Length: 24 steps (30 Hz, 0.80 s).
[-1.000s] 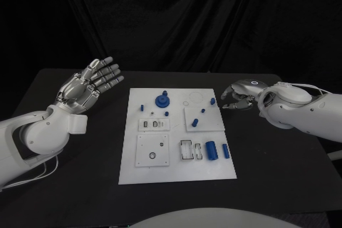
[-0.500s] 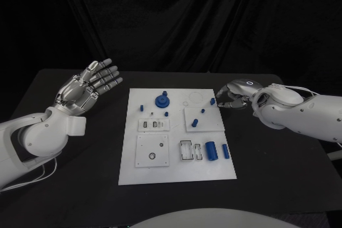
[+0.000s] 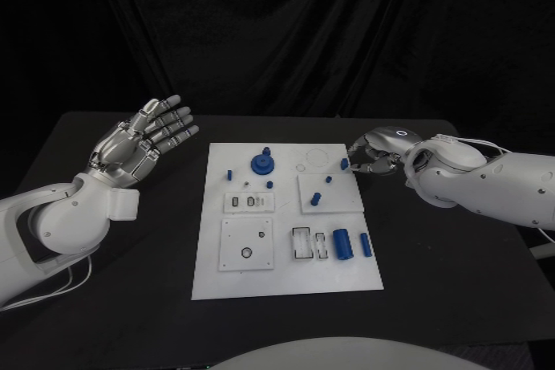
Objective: Assemble the parts on the task board
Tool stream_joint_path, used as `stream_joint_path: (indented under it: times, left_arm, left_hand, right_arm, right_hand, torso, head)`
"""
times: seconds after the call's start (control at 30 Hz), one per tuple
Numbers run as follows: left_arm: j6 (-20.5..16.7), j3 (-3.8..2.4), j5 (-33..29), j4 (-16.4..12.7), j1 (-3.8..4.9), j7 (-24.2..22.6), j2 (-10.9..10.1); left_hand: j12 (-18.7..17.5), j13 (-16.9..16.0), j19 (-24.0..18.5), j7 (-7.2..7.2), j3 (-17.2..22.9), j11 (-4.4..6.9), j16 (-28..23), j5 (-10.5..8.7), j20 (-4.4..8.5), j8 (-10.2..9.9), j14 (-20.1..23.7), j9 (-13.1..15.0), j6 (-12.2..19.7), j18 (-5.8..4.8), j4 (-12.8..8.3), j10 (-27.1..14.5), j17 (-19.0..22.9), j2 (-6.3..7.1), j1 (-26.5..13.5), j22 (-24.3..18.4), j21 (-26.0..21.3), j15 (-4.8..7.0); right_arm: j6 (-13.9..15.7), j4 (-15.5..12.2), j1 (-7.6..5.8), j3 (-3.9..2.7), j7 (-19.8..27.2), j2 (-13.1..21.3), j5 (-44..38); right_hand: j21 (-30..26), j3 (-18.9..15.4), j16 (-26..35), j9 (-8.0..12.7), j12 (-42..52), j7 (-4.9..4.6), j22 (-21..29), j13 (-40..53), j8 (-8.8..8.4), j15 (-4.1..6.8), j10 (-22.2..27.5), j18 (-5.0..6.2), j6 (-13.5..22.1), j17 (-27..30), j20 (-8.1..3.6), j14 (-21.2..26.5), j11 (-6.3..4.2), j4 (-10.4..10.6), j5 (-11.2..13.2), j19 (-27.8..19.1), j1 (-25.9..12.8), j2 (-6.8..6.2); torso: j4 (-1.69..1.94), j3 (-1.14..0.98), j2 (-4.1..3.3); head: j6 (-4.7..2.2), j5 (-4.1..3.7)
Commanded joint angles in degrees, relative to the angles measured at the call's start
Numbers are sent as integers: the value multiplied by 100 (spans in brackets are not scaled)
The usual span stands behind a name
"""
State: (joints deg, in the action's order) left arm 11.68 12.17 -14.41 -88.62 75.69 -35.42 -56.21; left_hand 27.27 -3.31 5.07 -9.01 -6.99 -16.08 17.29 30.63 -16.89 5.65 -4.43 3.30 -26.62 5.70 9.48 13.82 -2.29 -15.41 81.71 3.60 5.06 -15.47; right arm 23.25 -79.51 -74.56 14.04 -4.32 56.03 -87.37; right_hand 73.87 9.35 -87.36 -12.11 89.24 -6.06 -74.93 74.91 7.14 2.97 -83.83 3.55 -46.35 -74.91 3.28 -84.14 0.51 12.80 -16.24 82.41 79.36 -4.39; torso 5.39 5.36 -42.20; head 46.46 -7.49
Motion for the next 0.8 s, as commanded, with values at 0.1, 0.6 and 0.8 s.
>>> stream_joint_path:
  times: [0.1,0.6,0.8]
  left_arm:
    - [94,-6,-22,-8,-12,-40,3]
    - [137,-7,-22,9,-34,-14,16]
    - [144,-7,-22,13,-40,3,14]
  left_hand:
    - [28,-8,33,-506,37,-2,20,20,10,25,-38,6,-13,-60,6,18,-7,-20,-63,-5,18,-14]
    - [36,-9,21,-506,60,-11,5,29,11,23,-30,5,-7,-63,-8,25,-4,-26,-69,-14,5,-16]
    - [36,-9,21,-506,60,-11,5,29,11,23,-30,5,-7,-63,-8,25,-4,-26,-69,-14,5,-16]
  right_arm:
    - [-48,92,45,-3,-60,-76,52]
    - [90,320,108,-12,-48,-337,54]
    - [125,375,125,-17,-45,-399,54]
  right_hand:
    - [-50,-10,40,18,-23,-38,-897,1368,-32,-8,-493,32,1,-1097,16,-465,31,-15,219,-45,60,-21]
    - [-121,-63,76,26,-36,-54,-884,1350,-31,-20,-476,44,-23,-1049,27,-452,44,-24,527,-61,64,-54]
    - [-138,-66,88,26,-43,-55,-879,1340,-32,-21,-468,48,-22,-1032,28,-447,45,-26,537,-68,67,-58]
  torso:
    - [-5,6,2]
    - [8,1,0]
    - [3,0,0]
  head:
    - [1,1]
    - [11,-2]
    - [16,5]
